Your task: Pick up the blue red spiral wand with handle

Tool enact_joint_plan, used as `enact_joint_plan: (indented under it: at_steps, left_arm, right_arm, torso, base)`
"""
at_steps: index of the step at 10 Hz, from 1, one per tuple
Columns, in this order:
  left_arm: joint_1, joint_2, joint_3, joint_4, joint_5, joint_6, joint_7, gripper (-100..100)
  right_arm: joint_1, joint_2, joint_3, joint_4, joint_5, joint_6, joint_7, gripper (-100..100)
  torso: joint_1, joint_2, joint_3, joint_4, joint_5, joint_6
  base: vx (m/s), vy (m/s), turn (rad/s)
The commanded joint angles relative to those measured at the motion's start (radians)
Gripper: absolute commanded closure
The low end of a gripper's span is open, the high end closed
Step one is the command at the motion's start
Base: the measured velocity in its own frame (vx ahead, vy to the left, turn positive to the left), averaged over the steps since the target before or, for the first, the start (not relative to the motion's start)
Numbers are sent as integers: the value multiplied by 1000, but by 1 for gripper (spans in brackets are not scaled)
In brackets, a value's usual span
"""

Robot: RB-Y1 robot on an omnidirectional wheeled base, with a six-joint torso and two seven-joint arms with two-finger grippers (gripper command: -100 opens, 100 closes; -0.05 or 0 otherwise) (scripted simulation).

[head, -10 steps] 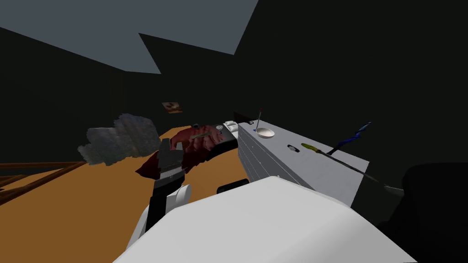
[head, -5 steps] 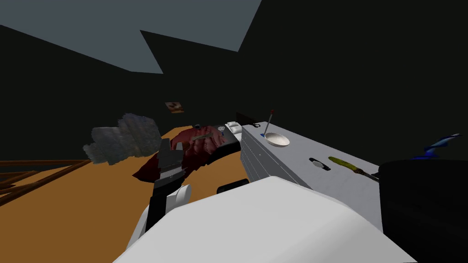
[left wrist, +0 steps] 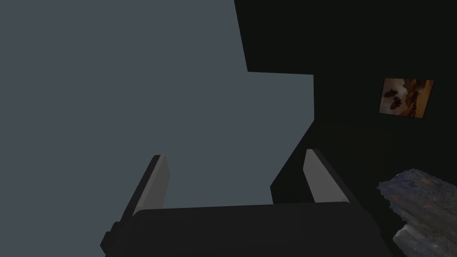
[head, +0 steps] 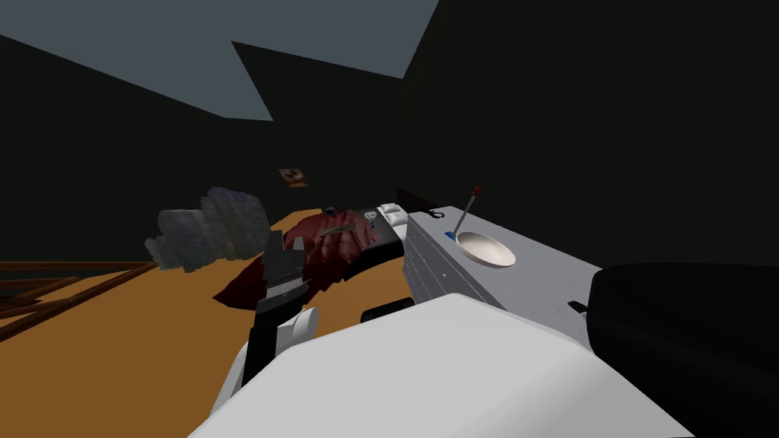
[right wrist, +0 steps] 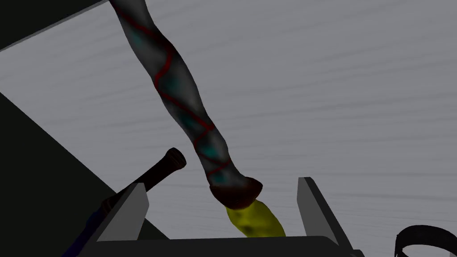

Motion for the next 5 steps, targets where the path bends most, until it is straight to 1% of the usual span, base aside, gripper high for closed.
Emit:
enact_joint_plan:
  at_steps: [1, 2, 3, 4, 5]
  left_arm:
    - [0, 0, 0, 0, 0, 0, 0, 0]
    - [0, 0, 0, 0, 0, 0, 0, 0]
    - [0, 0, 0, 0, 0, 0, 0, 0]
    - [0, 0, 0, 0, 0, 0, 0, 0]
    - [0, 0, 0, 0, 0, 0, 0, 0]
  right_arm:
    - [50, -20, 13, -13, -3, 6, 6, -100]
    - [63, -29, 19, -20, -4, 5, 7, -100]
    - [54, -26, 10, -10, -4, 0, 3, -100]
    - [57, -27, 11, -10, -4, -1, 3, 0]
    - [79, -46, -2, -49, -41, 33, 43, -100]
  torso:
    - [0, 0, 0, 0, 0, 0]
    - [-1, 3, 2, 1, 0, 0]
    - [-1, 6, 3, 1, 0, 0]
    - [1, 9, 6, 2, 0, 1]
    - [2, 12, 7, 3, 0, 1]
  base:
    - [122, -54, 32]
    - [90, -55, 25]
    - [38, -23, 11]
    - [9, -5, 2]
    - [35, -48, -194]
